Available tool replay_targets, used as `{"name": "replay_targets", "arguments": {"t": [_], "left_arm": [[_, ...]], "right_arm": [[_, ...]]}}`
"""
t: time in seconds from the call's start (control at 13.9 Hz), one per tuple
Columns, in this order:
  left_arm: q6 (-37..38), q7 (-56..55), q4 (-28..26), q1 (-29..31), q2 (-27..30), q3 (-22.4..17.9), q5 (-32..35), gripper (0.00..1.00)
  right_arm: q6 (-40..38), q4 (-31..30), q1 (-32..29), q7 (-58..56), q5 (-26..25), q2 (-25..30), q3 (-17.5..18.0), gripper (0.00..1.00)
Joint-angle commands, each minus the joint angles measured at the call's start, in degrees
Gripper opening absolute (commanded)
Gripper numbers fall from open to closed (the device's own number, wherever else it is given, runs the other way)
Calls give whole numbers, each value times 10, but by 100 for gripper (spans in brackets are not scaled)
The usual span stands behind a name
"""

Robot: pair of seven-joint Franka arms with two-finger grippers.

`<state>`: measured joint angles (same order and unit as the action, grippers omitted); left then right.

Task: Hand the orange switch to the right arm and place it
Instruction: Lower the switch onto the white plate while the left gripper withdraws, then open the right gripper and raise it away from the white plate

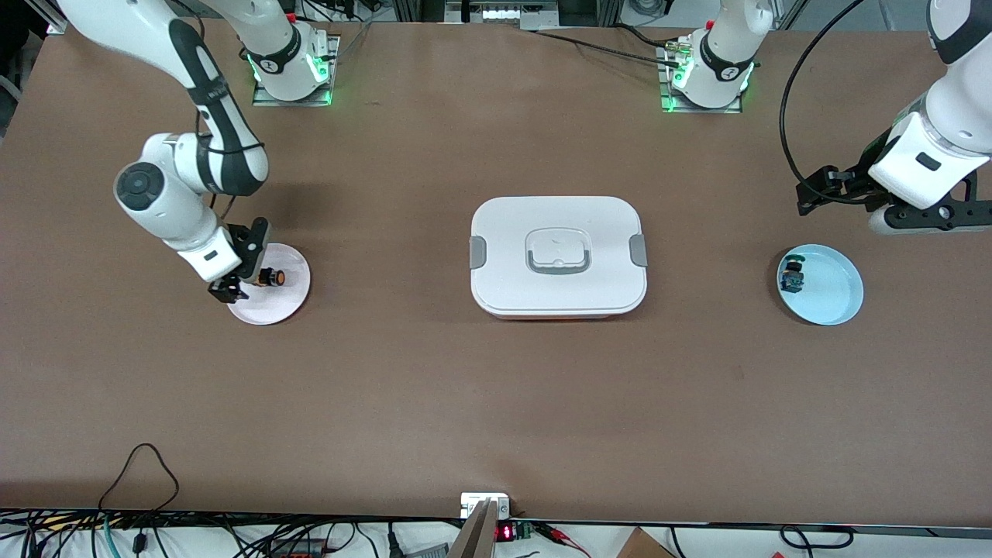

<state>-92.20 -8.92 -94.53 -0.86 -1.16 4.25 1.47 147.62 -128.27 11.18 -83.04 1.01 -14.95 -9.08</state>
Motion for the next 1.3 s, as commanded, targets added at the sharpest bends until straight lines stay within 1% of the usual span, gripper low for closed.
{"name": "replay_targets", "arguments": {"t": [0.0,0.14,0.29,0.36,0.5,0.58,0.65,0.79,1.08,1.15,1.23], "left_arm": [[9,0,4,-5,11,-11,-6,100],[11,0,6,0,11,-11,-6,100],[11,0,7,2,12,-11,-6,100],[12,0,7,2,12,-8,-6,100],[12,0,7,2,12,-7,-6,100],[12,0,7,2,11,-6,-6,100],[12,0,7,2,12,-6,-6,100],[13,0,7,2,12,-10,-6,100],[16,0,7,2,12,-11,-6,100],[25,0,7,2,12,-11,-6,100],[26,0,7,2,12,-11,-6,100]], "right_arm": [[-112,77,-8,-2,3,24,4,100],[-190,135,-8,0,5,26,2,100],[-244,193,-6,1,5,26,0,100],[-268,223,-6,5,14,26,0,100],[-337,273,-6,51,60,30,-1,100],[-382,312,-6,120,70,33,-1,100],[-403,325,-6,173,68,35,-1,100],[-422,326,-5,308,67,40,-8,100],[-464,326,0,651,65,41,-8,100],[-485,327,4,718,65,47,-8,100],[-505,327,7,761,62,57,-8,100]]}}
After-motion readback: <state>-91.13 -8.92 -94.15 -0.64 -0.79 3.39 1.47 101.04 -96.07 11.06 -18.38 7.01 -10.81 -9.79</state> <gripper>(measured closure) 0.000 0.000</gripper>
